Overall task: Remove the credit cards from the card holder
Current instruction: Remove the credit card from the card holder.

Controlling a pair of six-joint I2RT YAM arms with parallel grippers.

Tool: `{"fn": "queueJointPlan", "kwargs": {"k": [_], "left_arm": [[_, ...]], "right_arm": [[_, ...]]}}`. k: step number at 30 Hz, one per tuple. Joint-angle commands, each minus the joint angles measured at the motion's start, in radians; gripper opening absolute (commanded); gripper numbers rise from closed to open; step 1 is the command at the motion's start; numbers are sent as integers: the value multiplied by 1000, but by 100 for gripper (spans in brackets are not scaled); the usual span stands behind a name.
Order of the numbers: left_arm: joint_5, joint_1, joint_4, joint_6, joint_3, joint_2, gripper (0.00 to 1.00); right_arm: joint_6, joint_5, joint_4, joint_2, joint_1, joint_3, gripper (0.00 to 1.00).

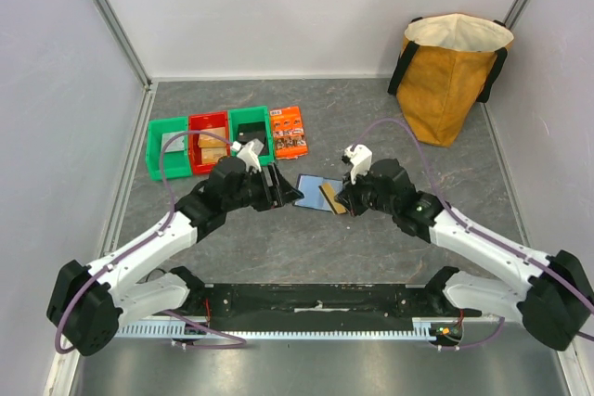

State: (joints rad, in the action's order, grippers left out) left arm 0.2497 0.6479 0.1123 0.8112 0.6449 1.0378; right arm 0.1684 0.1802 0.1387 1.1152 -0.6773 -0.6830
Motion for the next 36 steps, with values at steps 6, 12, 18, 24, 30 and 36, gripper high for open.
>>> {"fn": "queueJointPlan", "kwargs": {"k": [6, 12, 18, 24, 30, 36], "left_arm": [[170, -88, -26, 129, 113, 17, 73], [223, -87, -28, 174, 173, 85, 74], [257, -86, -13, 177, 182, 143, 75], [258, -79, -36, 186, 162, 177, 73], [264, -54, -71, 195, 141, 215, 65], [255, -51, -140, 209, 101, 212, 40]], "right_arm": [[-246, -445, -240, -163, -240, 115, 0], [-397, -655, -346, -132, -421, 126, 0], [-487, -785, -430, -46, -528, 111, 0], [-535, -835, -491, 9, -587, 102, 0], [-572, -892, -518, 58, -634, 86, 0], [-595, -933, -536, 93, -668, 80, 0]]}}
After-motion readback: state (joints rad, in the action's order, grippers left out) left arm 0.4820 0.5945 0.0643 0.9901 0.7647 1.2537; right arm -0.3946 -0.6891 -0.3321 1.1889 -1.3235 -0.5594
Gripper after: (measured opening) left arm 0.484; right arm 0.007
